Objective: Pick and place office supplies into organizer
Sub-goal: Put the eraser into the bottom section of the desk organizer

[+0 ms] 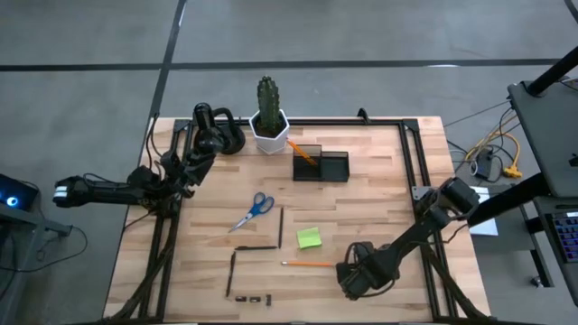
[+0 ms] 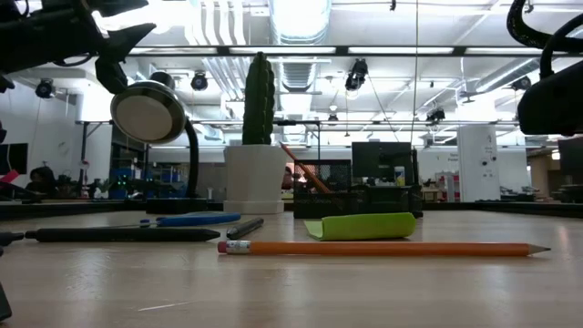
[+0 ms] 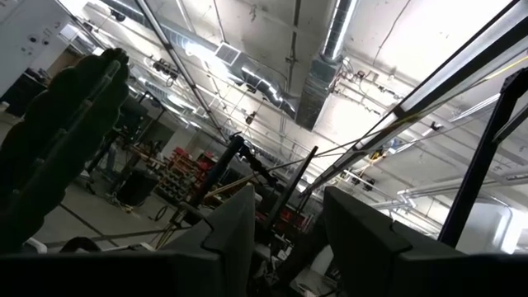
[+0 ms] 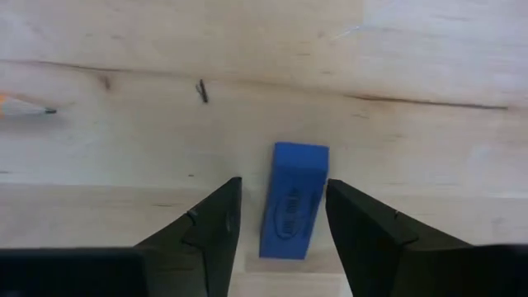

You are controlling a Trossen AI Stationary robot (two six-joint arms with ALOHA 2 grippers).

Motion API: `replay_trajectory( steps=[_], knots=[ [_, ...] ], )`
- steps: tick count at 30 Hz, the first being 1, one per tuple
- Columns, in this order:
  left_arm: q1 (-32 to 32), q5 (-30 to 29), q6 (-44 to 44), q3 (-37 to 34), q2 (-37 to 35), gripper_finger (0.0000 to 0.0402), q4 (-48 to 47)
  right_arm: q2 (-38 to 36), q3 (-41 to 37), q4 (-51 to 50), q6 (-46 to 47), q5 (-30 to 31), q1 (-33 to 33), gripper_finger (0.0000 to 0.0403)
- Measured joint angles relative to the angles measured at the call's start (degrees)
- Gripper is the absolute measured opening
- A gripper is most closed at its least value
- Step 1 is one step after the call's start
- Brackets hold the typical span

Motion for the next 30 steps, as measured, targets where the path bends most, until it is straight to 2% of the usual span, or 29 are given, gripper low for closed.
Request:
replay_trajectory(
  steps=[10,23,30],
  knots=[
    [0.02,0.01,0.00,-0.02,-0.01,0.0130,-0.41,2.46,3.15,-2.66,-0.77,-0.27,0.00,0.0134],
    [0.02,0.01,0.00,-0.02,-0.03,0.0130,-0.41,2.44,3.00,-3.16,-4.40,-0.66,0.57,0.0065],
    [0.01,0.01,0.00,-0.02,-0.03,0.0130,-0.40,2.44,2.93,-3.20,-5.62,-0.66,0.71,0.0058]
  ],
)
